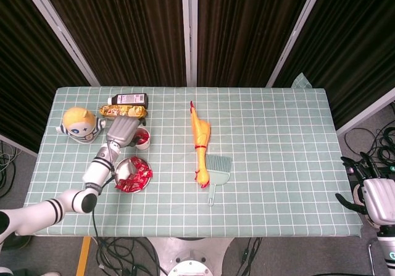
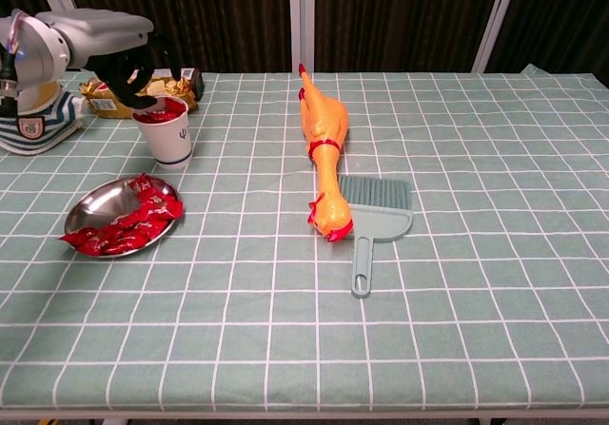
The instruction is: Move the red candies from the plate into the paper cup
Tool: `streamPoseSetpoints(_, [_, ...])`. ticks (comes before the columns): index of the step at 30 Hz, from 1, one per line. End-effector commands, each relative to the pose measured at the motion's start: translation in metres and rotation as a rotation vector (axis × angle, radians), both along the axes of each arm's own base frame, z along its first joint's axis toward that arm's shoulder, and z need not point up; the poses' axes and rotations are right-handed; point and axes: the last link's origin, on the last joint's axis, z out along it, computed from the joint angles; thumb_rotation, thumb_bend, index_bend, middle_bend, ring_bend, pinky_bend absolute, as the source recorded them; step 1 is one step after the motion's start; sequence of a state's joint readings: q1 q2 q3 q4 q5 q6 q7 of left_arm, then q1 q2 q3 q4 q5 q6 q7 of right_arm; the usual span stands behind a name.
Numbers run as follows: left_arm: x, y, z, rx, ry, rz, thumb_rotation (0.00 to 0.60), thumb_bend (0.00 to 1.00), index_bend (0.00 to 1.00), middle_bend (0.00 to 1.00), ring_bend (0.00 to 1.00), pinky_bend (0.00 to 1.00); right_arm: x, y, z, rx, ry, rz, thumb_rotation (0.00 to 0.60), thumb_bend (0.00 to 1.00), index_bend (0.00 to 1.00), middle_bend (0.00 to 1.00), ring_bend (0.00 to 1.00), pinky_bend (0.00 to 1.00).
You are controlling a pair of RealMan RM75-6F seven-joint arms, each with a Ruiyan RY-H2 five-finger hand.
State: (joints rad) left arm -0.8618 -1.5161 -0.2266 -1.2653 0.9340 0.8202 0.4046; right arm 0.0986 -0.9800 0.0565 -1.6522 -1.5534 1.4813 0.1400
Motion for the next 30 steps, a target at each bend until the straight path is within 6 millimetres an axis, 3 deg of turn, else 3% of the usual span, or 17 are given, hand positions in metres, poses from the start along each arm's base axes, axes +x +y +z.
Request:
streamPoseSetpoints(1, [-0.006,-0.005,0.017,0.058,-0.05,0.016,0.6,0.38,0.3,0.79,0.7,0.97,0.0,0.0,0.0,0.001,0.002,0.001,0.6,0.09,0.17,0.28,0.06,0.33])
streamPoseSetpoints(7, [-0.033,-0.035,0.064,0.206,-0.107,0.017,0.6,0.36,0.29,0.71,0.61,0.91,-0.001,0.001,0.001,-0.006,0.001,0.003,0.6,0.09,0.17,0.28,0.06,0.33])
streamPoseSetpoints(15, [-0.086,-0.091,0.102,0.33,-0.065,0.057,0.6,0.25,0.29,0.42,0.3,0.4,-0.006,-0.001,0.0,-0.009,0.003,0.017,0.6,0.11,0.17,0.27,0.06,0.27])
streamPoseSetpoints(17, [-0.103,-0.11,0.11,0.364,-0.057,0.083,0.6,0.22,0.29,0.38,0.26,0.33,-0.007,-0.001,0.0,-0.014,0.004,0.026,0.6,0.12,0.18,0.25,0.04,0.24])
streamPoseSetpoints(23, [-0.133,-0.169,0.129,0.44,-0.058,0.149,0.6,0.21,0.29,0.36,0.24,0.3,-0.007,0.002,-0.002,-0.035,0.002,0.054,0.6,0.12,0.17,0.22,0.03,0.22])
streamPoseSetpoints(30, [-0.143,-0.216,0.129,0.452,-0.044,0.157,0.6,0.21,0.29,0.36,0.24,0.3,-0.008,0.008,-0.009,-0.032,-0.012,0.058,0.6,0.12,0.17,0.22,0.03,0.21])
